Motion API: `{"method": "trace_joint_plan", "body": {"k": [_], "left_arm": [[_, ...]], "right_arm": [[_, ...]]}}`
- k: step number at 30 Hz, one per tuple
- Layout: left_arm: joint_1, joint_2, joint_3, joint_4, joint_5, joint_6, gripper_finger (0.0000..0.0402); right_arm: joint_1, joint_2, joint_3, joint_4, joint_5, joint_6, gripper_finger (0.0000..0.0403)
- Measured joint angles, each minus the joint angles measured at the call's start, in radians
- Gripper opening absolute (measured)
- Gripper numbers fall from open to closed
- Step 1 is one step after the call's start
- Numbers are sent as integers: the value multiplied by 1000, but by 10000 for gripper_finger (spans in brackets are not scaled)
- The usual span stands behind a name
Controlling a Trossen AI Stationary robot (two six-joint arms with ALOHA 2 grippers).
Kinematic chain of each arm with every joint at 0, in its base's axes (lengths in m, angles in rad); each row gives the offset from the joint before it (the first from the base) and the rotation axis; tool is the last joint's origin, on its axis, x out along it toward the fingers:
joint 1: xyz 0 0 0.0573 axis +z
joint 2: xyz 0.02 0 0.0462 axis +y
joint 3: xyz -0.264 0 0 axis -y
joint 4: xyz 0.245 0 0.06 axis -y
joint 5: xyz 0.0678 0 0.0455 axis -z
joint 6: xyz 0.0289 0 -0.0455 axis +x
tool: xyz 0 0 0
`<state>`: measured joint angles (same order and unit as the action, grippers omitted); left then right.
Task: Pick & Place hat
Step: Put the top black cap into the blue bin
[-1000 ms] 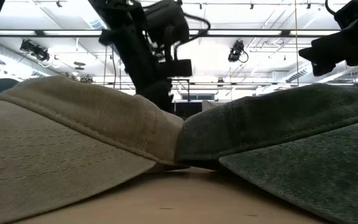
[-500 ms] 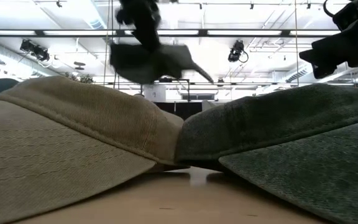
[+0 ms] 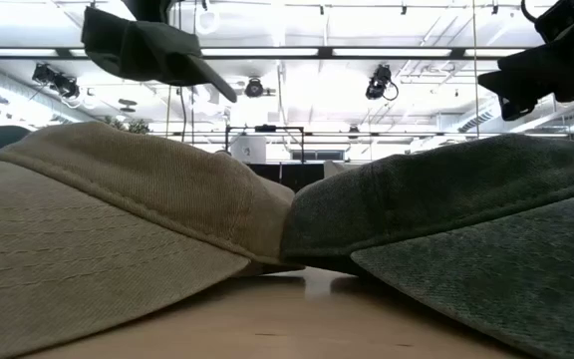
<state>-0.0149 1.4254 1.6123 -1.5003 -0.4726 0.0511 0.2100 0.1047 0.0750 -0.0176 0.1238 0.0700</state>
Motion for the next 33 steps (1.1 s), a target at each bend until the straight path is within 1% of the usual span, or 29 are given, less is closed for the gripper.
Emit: {"method": "trace_joint_plan", "body": {"k": [4,6,9,12,14,16,22,24,26,29,33], "left_arm": [[64,-7,-3,-48,35,125,7],[95,-9,-35,-38,60,200,6],[145,-15,-126,-31,81,268,6],[189,-21,-251,12,78,342,6],[211,-24,-328,78,73,405,6],[229,-27,-392,190,71,471,6],[244,-25,-530,506,70,653,12],[246,-25,-559,552,68,660,14],[253,-25,-579,577,70,635,17],[271,-26,-604,575,75,567,29],[299,-26,-624,585,72,442,56]], "right_arm": [[0,0,0,7,0,-4,159],[0,0,0,8,0,-4,159],[0,0,0,10,0,-4,159],[0,0,0,12,0,-4,159],[0,0,0,16,0,-4,159],[0,0,0,17,0,-6,159],[0,0,0,17,0,-19,159],[0,0,0,17,0,-30,159],[0,0,0,17,0,-30,159],[0,0,0,14,0,-30,159],[-1,0,0,13,0,-31,159]]}}
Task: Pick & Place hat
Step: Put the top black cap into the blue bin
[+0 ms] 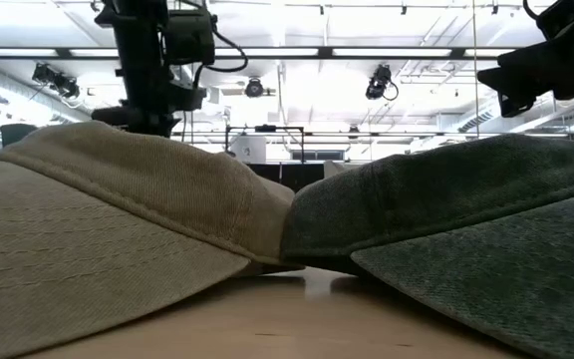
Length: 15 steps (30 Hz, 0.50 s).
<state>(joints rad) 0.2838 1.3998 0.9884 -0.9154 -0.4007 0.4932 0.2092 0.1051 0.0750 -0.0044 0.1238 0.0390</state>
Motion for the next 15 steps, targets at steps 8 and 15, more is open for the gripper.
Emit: {"method": "trace_joint_plan", "body": {"k": [8,15], "left_arm": [[-11,1,6,6,-68,-71,134],[-88,0,149,-70,-69,-302,184]], "right_arm": [[0,0,0,39,0,6,159],[0,4,0,82,0,7,159]]}}
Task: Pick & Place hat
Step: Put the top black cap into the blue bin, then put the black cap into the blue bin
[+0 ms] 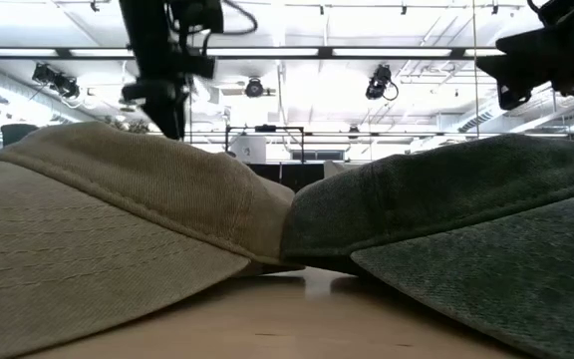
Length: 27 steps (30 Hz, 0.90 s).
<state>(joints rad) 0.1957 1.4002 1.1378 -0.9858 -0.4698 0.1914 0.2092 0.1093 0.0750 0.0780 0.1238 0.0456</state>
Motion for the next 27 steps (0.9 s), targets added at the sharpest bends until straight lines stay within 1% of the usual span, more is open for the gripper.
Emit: {"method": "trace_joint_plan", "body": {"k": [5,8,10,11,13,16,18,21,24,27], "left_arm": [[-51,0,99,-98,-1,-150,193],[-78,-11,132,-96,2,-293,185],[-103,-28,131,-59,0,-352,178],[-116,-35,123,-34,-2,-366,175],[-147,-50,85,69,-1,-366,170],[-187,-61,-11,264,9,-366,165],[-211,-61,-75,377,36,-364,163],[-242,-59,-152,531,56,-384,163],[-264,-58,-185,609,60,-417,163],[-277,-58,-189,624,58,-437,163]], "right_arm": [[0,47,14,73,0,-24,159],[0,118,55,89,0,-22,159],[0,183,88,81,-2,-4,159],[0,223,106,79,-9,0,159],[0,308,143,80,-48,7,159],[0,453,194,79,-154,31,159],[2,555,225,78,-236,53,159],[28,714,286,79,-327,86,159],[71,884,357,79,-377,87,159],[121,1047,434,76,-414,68,159]]}}
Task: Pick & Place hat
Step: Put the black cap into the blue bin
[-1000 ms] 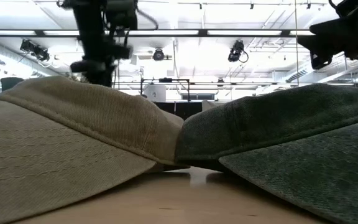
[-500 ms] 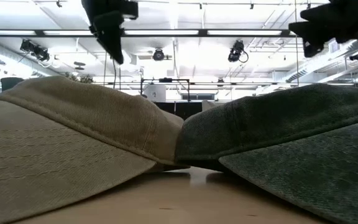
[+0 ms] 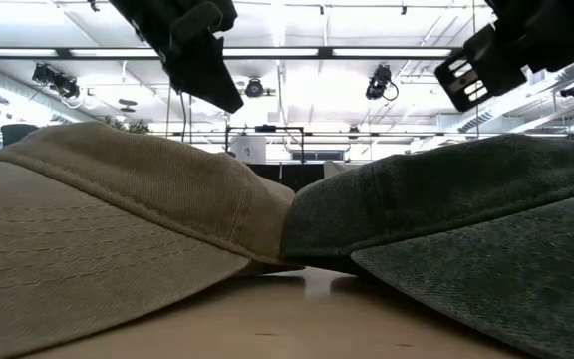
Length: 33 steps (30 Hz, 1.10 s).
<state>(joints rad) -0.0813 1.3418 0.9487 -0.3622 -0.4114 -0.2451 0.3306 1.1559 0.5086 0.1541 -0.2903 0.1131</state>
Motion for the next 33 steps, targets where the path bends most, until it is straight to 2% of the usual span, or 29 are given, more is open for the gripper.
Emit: {"method": "trace_joint_plan", "body": {"k": [7,11,16,20,26,29,33], "left_arm": [[-2,0,-1,12,-2,-43,163],[-2,0,-1,37,-2,-114,163],[-2,0,-1,72,-2,-129,163],[-2,0,-1,72,-1,-129,163],[-2,0,-1,73,-1,-129,163],[-2,0,-1,74,-1,-129,163],[-2,0,-1,79,3,-144,163]], "right_arm": [[89,270,141,-46,-44,-70,159],[109,391,171,-48,-43,-53,159],[117,491,180,-45,-45,-46,156],[117,505,183,-60,-52,-89,121],[111,464,182,-103,-46,-168,16],[107,414,181,-149,-3,-194,17],[102,336,239,-325,94,-306,12]]}}
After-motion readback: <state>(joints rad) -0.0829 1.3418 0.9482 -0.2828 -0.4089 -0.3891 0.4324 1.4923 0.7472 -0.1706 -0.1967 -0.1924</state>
